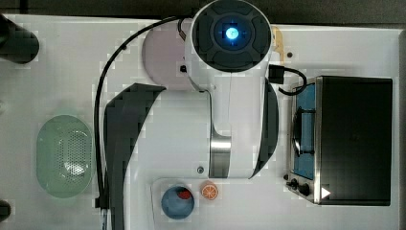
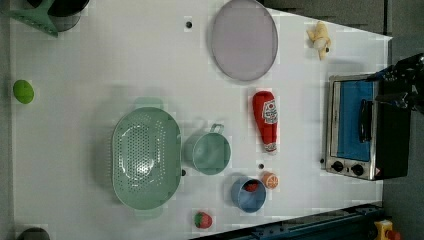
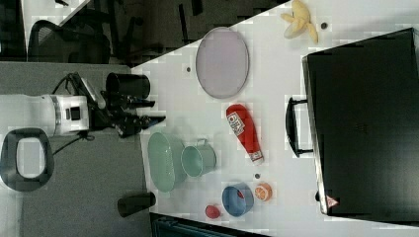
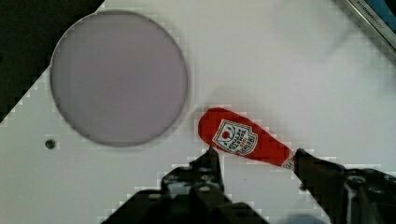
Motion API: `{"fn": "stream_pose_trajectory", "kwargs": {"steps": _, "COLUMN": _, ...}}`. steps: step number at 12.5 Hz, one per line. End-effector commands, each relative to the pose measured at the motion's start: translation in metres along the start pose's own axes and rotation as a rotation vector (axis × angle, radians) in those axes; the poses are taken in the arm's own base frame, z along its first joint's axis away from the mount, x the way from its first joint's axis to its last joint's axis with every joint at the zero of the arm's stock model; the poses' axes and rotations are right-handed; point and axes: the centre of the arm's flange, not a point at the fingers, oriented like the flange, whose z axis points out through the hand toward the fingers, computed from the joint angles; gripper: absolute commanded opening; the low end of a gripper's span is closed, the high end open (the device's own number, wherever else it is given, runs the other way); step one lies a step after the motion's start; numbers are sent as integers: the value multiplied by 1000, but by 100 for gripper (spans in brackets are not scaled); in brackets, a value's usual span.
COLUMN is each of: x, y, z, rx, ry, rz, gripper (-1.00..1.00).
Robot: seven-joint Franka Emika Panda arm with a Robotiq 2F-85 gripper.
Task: Pick Ketchup from the table and place it in strainer.
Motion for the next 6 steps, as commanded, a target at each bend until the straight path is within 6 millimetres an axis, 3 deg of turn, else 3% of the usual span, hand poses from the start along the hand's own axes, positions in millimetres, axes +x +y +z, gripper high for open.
{"fn": "stream_pose_trajectory", "kwargs": {"steps": 1, "x": -28, "y": 89, "z": -59, "rx": -4, "ry": -33, "rz": 54, "gripper": 59}}
{"fn": "stream_pose_trajectory", "kwargs": {"steps": 3, "x": -29, "y": 89, "z": -54, "rx": -12, "ry": -42, "rz": 48, "gripper": 99}}
{"fn": "stream_pose_trajectory", "kwargs": {"steps": 6, "x": -33, "y": 81, "z": -30, "rx": -34, "ry": -63, "rz": -39, "gripper": 100}}
